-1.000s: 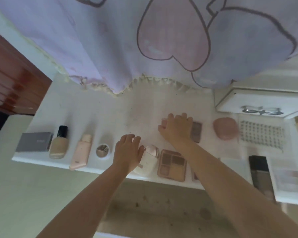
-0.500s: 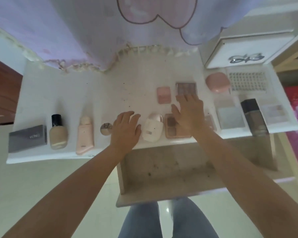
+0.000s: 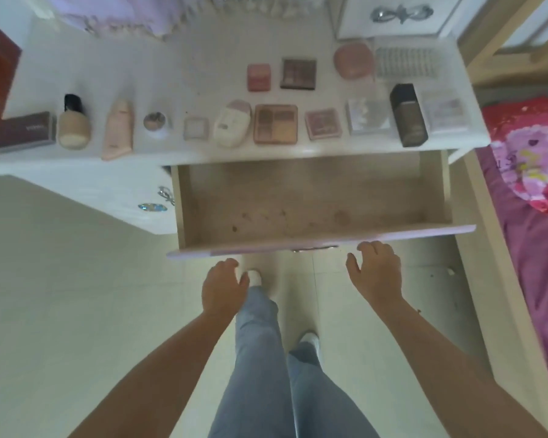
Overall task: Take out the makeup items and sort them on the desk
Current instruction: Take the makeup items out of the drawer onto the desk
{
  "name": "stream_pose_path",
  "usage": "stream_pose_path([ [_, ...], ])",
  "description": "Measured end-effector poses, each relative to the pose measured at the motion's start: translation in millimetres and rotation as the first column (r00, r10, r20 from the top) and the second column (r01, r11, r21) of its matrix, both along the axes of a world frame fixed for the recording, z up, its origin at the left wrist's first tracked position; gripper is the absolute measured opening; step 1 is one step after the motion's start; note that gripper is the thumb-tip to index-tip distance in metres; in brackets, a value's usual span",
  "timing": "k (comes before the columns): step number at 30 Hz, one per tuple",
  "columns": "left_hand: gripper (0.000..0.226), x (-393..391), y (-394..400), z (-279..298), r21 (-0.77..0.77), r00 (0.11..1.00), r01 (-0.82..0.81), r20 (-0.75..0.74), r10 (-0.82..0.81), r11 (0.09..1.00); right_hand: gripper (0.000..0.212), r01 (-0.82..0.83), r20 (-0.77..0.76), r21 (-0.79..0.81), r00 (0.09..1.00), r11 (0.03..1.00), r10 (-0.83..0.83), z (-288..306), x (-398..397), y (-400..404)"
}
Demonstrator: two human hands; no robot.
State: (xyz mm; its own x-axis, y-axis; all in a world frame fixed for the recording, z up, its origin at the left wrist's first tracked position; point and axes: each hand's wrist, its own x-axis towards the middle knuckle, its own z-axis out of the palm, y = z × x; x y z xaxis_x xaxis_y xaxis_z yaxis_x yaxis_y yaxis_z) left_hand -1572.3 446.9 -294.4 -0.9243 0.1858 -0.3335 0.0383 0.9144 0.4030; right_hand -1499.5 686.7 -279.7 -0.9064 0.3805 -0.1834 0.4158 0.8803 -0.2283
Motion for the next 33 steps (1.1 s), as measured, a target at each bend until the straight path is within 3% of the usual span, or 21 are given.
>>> stream_pose_path([
  [1, 0.037, 11.0, -0.2, -1.1, -0.030, 0.984, -0.150, 0.096, 0.152, 0.988, 0.031, 0.030, 0.057, 0.006, 0.998, 1.000, -0.030, -6.8, 10.0, -0.7],
  [3, 0.050, 26.5, -1.4, -10.1, -0.029, 0.949, -0.274, 0.153, 0.275, 0.961, 0.046, 0.141, 0.158, 0.020, 0.977, 0.990, -0.142, -19.6, 19.5, -5.6],
  [5, 0.060, 32.2, -0.3, -17.6, -0.026, 0.953, -0.267, 0.142, 0.268, 0.963, 0.070, 0.233, 0.234, -0.007, 0.946, 0.972, -0.225, -31.2, 21.3, -10.3],
  [7, 0.068, 28.4, 1.4, -26.7, -0.009, 0.969, -0.229, 0.093, 0.228, 0.973, 0.078, 0.293, 0.237, -0.075, 0.934, 0.953, -0.269, -40.4, 18.5, -16.0],
  [11, 0.074, 24.3, 4.2, -50.0, 0.020, 0.991, -0.137, 0.005, 0.137, 0.990, 0.084, 0.404, 0.138, -0.219, 0.914, 0.888, -0.381, -60.3, 10.6, -29.0],
  [14, 0.074, 26.8, 3.6, -69.7, 0.079, 0.989, -0.118, -0.077, 0.124, 0.990, 0.089, 0.368, -0.009, -0.347, 0.918, 0.862, -0.396, -76.6, -1.2, -34.2],
  [17, 0.075, 26.6, 4.0, -81.9, 0.110, 0.980, -0.114, -0.149, 0.130, 0.987, 0.095, 0.383, -0.045, -0.514, 0.881, 0.768, -0.470, -83.3, -16.3, -41.8],
  [20, 0.075, 23.6, 11.3, -82.0, 0.063, 0.985, -0.150, -0.074, 0.155, 0.987, 0.097, 0.415, -0.030, -0.509, 0.867, 0.754, -0.498, -86.9, -22.9, -43.9],
  [23, 0.072, 23.5, 5.5, -76.4, 0.073, 0.986, -0.136, -0.092, 0.142, 0.988, 0.092, 0.411, -0.061, -0.498, 0.862, 0.764, -0.503, -79.8, -18.9, -43.4],
  [27, 0.073, 25.8, -3.8, -69.2, 0.130, 0.992, -0.085, -0.081, 0.096, 0.988, 0.089, 0.386, -0.153, -0.631, 0.788, 0.673, -0.596, -68.0, -16.3, -46.0],
  [31, 0.060, 15.6, -10.2, -71.7, 0.129, 0.929, 0.039, -0.369, 0.011, 0.991, 0.091, 0.314, -0.276, -0.648, 0.752, 0.693, -0.599, -67.4, -23.6, -43.5],
  [33, 0.060, 9.5, -11.9, -65.9, 0.096, 0.923, 0.084, -0.384, -0.041, 0.992, 0.094, 0.277, -0.333, -0.621, 0.754, 0.733, -0.567, -65.3, -28.4, -41.4],
])
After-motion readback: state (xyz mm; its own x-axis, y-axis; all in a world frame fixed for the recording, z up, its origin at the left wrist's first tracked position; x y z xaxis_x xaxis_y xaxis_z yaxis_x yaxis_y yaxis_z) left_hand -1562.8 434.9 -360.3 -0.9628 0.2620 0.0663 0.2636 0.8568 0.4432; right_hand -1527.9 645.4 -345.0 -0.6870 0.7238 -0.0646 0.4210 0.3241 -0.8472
